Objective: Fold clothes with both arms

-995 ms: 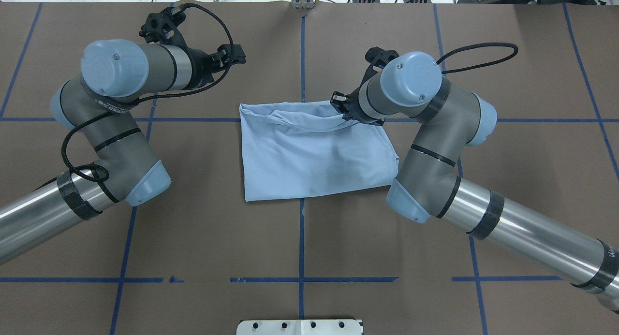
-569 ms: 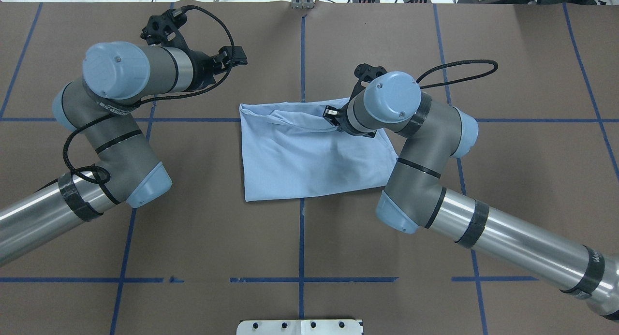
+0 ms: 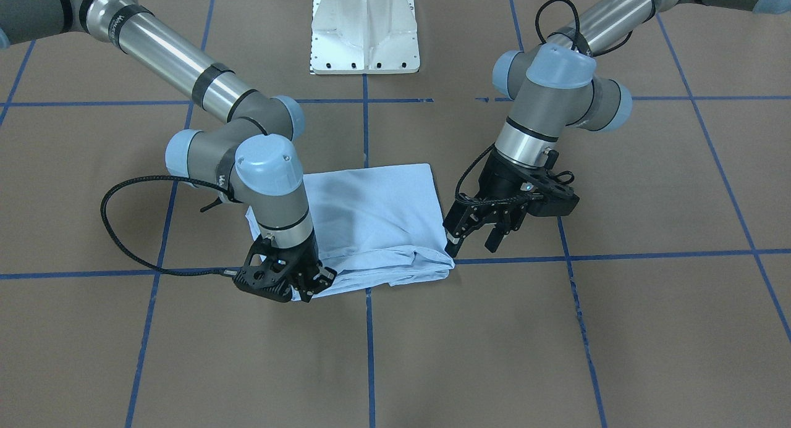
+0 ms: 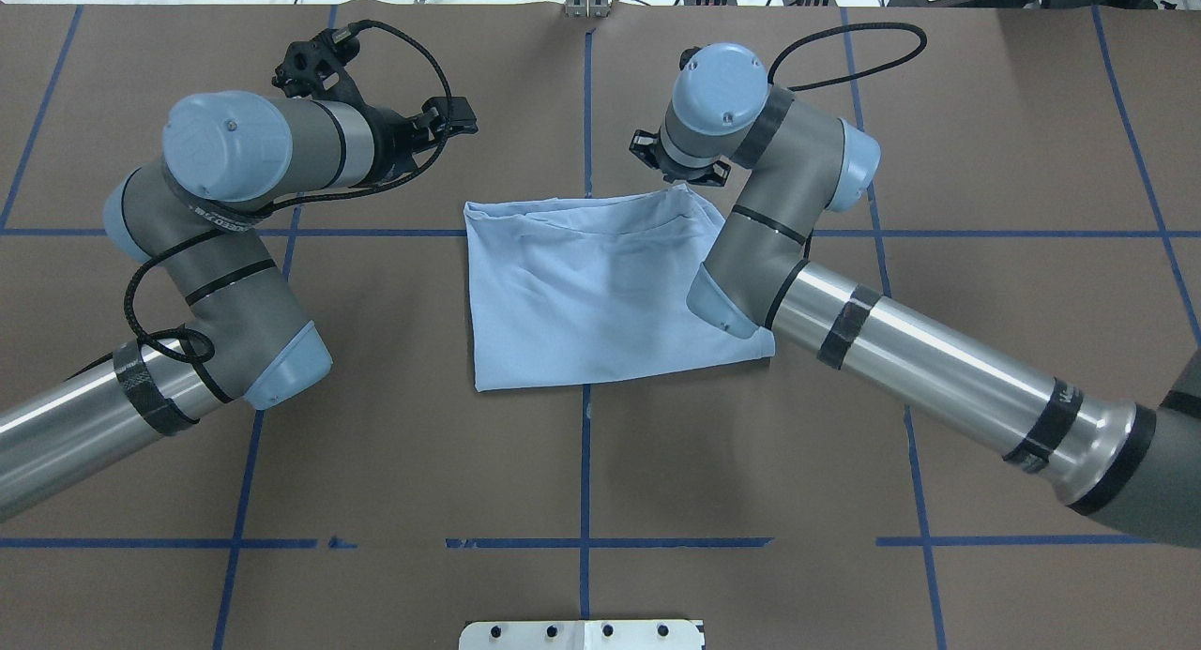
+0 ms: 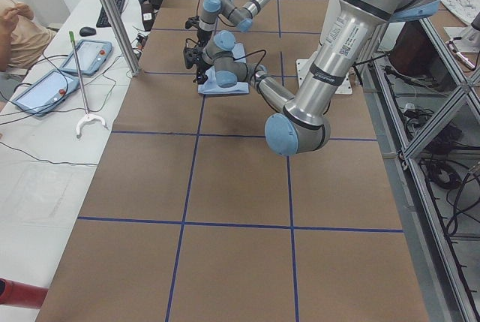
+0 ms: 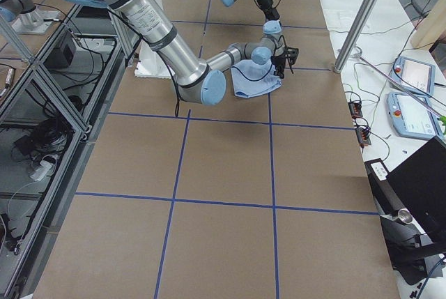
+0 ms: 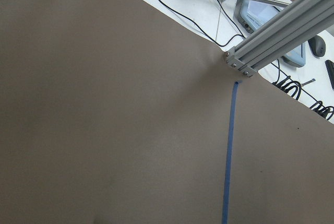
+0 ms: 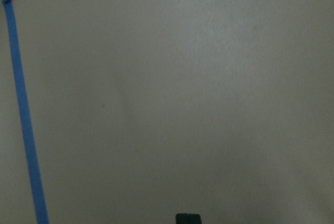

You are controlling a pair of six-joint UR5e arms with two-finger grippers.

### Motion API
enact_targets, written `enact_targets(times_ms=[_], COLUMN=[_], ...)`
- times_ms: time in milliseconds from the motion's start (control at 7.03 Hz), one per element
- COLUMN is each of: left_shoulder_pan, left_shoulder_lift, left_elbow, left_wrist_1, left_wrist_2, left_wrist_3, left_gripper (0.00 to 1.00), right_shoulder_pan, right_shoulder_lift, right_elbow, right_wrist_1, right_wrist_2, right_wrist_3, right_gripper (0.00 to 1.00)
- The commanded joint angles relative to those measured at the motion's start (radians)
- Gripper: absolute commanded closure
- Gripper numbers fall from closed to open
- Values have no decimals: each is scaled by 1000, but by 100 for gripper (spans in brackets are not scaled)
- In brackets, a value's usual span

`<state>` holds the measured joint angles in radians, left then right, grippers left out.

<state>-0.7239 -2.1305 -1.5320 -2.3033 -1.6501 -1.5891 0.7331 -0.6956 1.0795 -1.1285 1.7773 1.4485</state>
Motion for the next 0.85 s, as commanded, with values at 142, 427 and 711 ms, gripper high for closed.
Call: enact_targets(times_ms=[142, 427, 711], left_shoulder_pan=[61, 142, 179], left_shoulder_lift=[-28, -39, -71], left_elbow=[-3, -7, 3], left_wrist_1=[7, 34, 74], left_wrist_2=[0, 10, 7], left_wrist_3=[-87, -107, -91], left_gripper=[0, 21, 100], right_shoulder_pan=[118, 187, 193], right_shoulder_lift=[30, -4, -71], right_elbow=[-56, -5, 75], right_wrist_1=[35, 32, 32], right_wrist_2=[131, 233, 237], right_wrist_3=[-59, -83, -98], right_gripper=[100, 100, 100])
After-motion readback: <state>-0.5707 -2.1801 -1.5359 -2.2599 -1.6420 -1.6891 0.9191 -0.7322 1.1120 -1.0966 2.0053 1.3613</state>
